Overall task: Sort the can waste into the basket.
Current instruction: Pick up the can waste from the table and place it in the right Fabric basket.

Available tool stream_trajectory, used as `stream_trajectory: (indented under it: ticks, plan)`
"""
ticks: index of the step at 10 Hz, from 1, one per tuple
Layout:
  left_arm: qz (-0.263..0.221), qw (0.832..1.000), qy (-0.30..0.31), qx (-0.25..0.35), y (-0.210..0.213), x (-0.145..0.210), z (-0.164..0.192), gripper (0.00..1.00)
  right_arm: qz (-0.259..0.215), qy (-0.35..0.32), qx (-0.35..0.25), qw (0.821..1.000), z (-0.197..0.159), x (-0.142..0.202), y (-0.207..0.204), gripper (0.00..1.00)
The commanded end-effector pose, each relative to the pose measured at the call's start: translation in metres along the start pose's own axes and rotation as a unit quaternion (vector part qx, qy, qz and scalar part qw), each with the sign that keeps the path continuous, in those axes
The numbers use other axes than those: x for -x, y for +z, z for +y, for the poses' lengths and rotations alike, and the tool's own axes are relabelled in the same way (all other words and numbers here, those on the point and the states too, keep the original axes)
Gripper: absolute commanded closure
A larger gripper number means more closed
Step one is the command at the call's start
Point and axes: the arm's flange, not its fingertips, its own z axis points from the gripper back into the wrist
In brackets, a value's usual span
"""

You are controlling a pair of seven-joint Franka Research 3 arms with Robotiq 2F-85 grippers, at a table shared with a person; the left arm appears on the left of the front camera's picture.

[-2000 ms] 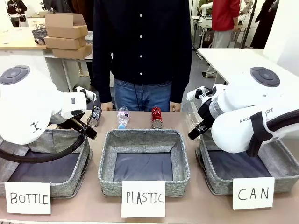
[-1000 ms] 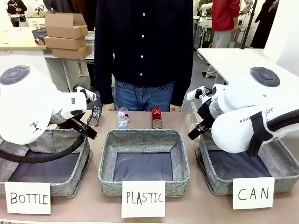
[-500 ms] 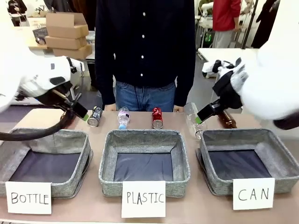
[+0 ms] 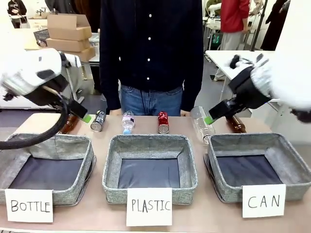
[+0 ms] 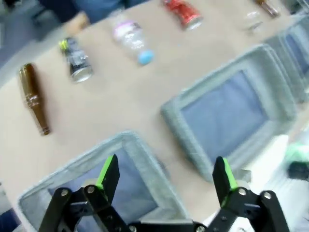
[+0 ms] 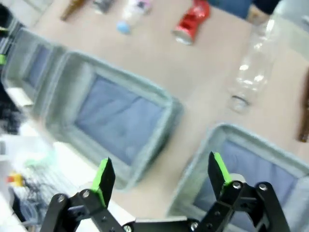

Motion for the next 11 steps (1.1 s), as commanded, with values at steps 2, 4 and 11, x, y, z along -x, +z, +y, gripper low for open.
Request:
stream_trajectory:
  ticks: [2, 4, 11]
  plan:
    - [-0.072, 0.938, 0.122, 0.316, 0.022, 0.035, 0.064, 0.0, -0.065, -0.216, -0.295, 0.928, -0.056, 0.053, 0.041, 0.0]
    - [-0.122, 0.892, 0.209, 0.381, 0.011, 0.052, 0.087, 0.0, -0.15, -0.276, -0.343, 0.885, -0.092, 0.082, 0.061, 0.0]
    - [-0.15, 0.874, 0.244, 0.392, 0.02, 0.067, 0.111, 0.0, -0.179, -0.303, -0.344, 0.871, -0.14, 0.056, 0.1, 0.0]
